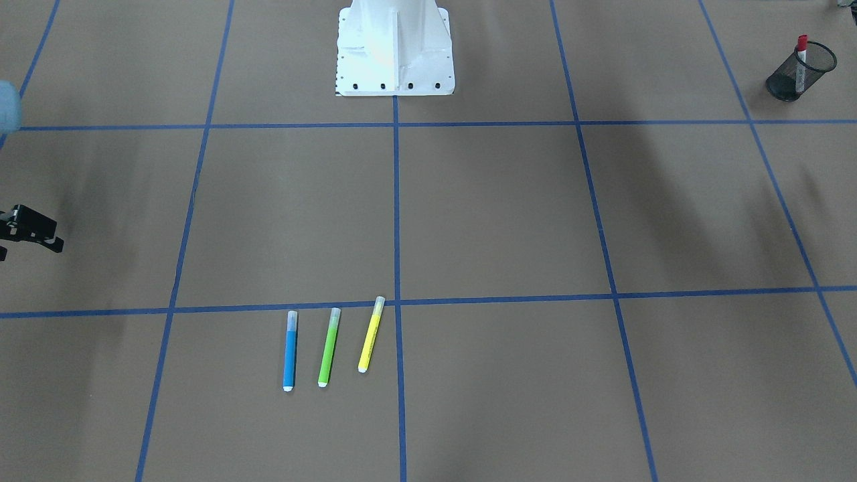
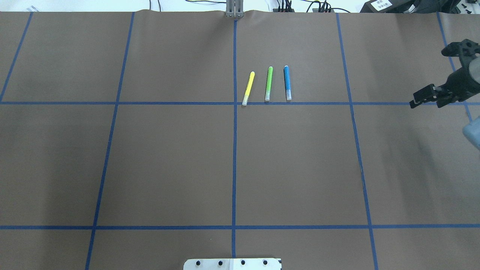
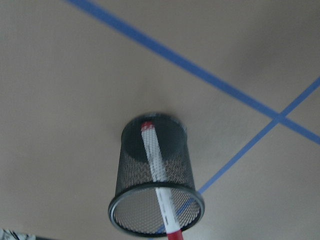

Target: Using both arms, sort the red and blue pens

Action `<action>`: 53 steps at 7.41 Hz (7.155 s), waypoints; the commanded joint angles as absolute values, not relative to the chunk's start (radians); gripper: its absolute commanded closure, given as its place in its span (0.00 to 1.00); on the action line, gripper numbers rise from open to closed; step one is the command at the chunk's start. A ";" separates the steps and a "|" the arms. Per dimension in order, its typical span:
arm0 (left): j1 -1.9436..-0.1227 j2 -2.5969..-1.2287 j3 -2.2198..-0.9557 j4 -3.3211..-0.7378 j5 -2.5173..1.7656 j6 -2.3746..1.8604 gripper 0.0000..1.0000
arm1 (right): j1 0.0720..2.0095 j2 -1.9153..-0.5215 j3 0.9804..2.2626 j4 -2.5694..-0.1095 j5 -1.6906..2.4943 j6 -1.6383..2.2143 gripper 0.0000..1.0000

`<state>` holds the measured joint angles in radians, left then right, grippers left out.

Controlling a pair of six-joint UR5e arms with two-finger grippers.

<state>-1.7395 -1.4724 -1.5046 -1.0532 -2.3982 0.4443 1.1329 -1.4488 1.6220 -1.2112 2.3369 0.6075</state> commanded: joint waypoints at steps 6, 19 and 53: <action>-1.652 -1.598 -1.557 -1.491 -2.465 0.237 0.00 | 0.809 -1.097 1.519 -1.220 2.085 1.027 0.02; -1.589 -1.667 -1.555 -1.601 -2.465 0.054 0.00 | 0.758 -0.816 1.161 -1.178 1.982 1.146 0.66; -1.592 -1.565 -1.796 -1.621 -2.522 0.052 0.00 | 1.674 -1.976 1.644 -2.530 2.006 -0.736 1.00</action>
